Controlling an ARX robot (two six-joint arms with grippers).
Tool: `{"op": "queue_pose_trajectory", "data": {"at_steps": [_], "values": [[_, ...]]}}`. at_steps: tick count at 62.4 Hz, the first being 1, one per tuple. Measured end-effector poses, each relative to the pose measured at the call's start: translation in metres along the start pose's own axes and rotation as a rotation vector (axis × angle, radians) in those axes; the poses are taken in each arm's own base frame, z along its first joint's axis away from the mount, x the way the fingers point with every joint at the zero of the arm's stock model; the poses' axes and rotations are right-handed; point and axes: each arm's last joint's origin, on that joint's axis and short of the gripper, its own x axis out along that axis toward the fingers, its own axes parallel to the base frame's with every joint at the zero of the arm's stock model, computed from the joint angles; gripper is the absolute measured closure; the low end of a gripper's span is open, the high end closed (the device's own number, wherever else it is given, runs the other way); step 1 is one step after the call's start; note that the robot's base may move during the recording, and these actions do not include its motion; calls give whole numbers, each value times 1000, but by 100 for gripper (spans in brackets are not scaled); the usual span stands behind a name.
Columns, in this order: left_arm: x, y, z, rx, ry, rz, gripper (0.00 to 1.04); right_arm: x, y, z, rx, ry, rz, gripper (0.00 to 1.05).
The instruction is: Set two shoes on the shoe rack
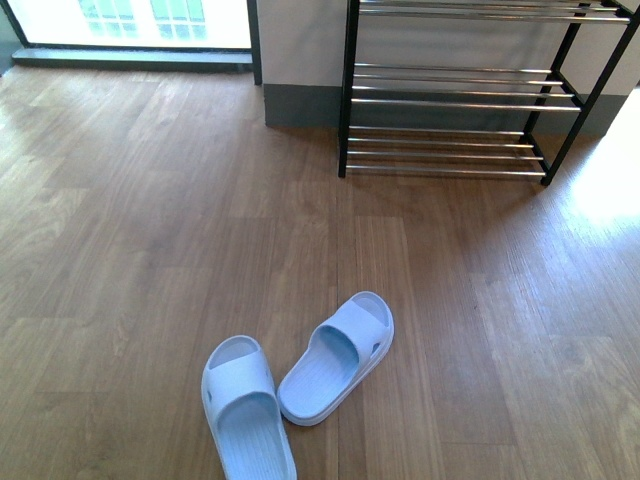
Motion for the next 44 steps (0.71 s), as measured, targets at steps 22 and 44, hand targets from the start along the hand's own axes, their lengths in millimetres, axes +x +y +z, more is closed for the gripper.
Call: {"op": "queue_pose_trajectory", "data": {"at_steps": [22, 44], "values": [[108, -76, -20, 375, 424, -197, 9, 0, 0, 0, 0, 0, 0, 9], [202, -113, -139, 436, 850, -7, 9, 0, 0, 0, 0, 0, 0, 9]]}}
